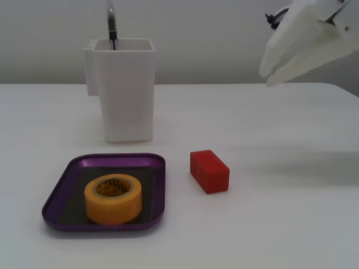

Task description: Pick up the red cube and place it in the box.

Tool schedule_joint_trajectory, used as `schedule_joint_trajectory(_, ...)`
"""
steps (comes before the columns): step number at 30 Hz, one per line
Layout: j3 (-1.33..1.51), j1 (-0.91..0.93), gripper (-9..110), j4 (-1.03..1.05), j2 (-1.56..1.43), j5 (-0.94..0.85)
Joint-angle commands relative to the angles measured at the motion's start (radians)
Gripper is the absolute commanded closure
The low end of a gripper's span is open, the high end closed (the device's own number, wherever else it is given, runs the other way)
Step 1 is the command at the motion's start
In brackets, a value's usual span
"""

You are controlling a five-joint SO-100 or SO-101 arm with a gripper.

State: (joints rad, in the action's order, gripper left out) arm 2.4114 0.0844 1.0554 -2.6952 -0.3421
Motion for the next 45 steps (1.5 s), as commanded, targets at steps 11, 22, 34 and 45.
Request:
schedule_joint_trajectory(11,-0.716,-0.166,87,0.219,0.815,-0.057)
schedule_joint_trajectory(22,-0.821,-0.183,86,0.202,1.075,-0.025)
schedule_joint_trajectory(34,-0.821,-0.172,86,0.095,1.204,-0.031)
schedule_joint_trajectory(45,-0.819,-0.170,86,0.031,1.310,-0.037)
